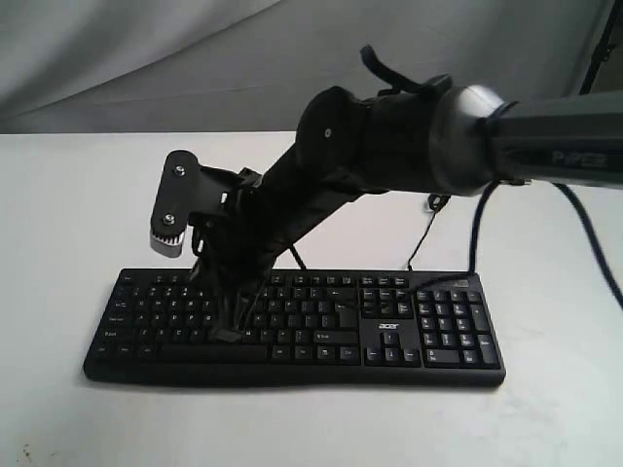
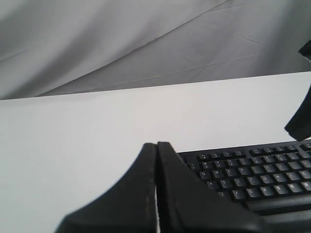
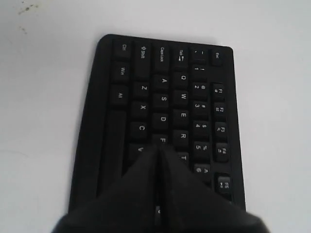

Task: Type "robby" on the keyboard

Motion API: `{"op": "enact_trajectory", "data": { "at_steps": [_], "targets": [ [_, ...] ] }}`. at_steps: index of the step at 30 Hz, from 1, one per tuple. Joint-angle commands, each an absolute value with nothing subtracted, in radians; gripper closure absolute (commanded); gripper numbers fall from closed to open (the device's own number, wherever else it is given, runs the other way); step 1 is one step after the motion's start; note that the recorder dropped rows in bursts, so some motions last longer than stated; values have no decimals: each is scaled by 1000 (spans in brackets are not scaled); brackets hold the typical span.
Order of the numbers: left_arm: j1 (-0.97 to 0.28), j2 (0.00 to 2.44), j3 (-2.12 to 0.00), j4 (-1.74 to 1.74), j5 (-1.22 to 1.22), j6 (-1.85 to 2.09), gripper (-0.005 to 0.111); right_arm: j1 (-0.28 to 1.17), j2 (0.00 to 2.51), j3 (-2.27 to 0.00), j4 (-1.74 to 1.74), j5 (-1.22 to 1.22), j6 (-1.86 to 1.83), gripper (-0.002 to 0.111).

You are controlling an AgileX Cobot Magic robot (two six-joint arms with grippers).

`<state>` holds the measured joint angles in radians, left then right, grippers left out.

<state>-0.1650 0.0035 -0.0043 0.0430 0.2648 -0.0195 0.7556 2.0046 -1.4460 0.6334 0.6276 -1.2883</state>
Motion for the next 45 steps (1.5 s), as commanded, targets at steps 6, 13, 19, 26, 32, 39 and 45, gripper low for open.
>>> {"op": "enact_trajectory", "data": {
  "at_steps": [6, 13, 19, 26, 32, 39, 45],
  "targets": [
    [-171, 0, 0, 48, 259, -22, 107, 758, 2198, -1724, 527, 795, -1129, 108],
    [-171, 0, 0, 48, 259, -22, 107, 758, 2298, -1852, 521, 864, -1105, 108],
    [-171, 0, 0, 48, 259, -22, 107, 758, 2301, -1852, 493, 839, -1080, 108],
    [-171, 0, 0, 48, 259, -22, 107, 758, 2309, -1852, 474, 833, -1078, 108],
    [-171, 0, 0, 48, 259, -22, 107, 768, 2313, -1852, 474, 803, -1078, 108],
    [-171, 0, 0, 48, 259, -22, 107, 768, 2322, -1852, 461, 792, -1073, 108],
    [-171, 0, 0, 48, 259, -22, 107, 768, 2326, -1852, 461, 794, -1073, 108]
  ]
}}
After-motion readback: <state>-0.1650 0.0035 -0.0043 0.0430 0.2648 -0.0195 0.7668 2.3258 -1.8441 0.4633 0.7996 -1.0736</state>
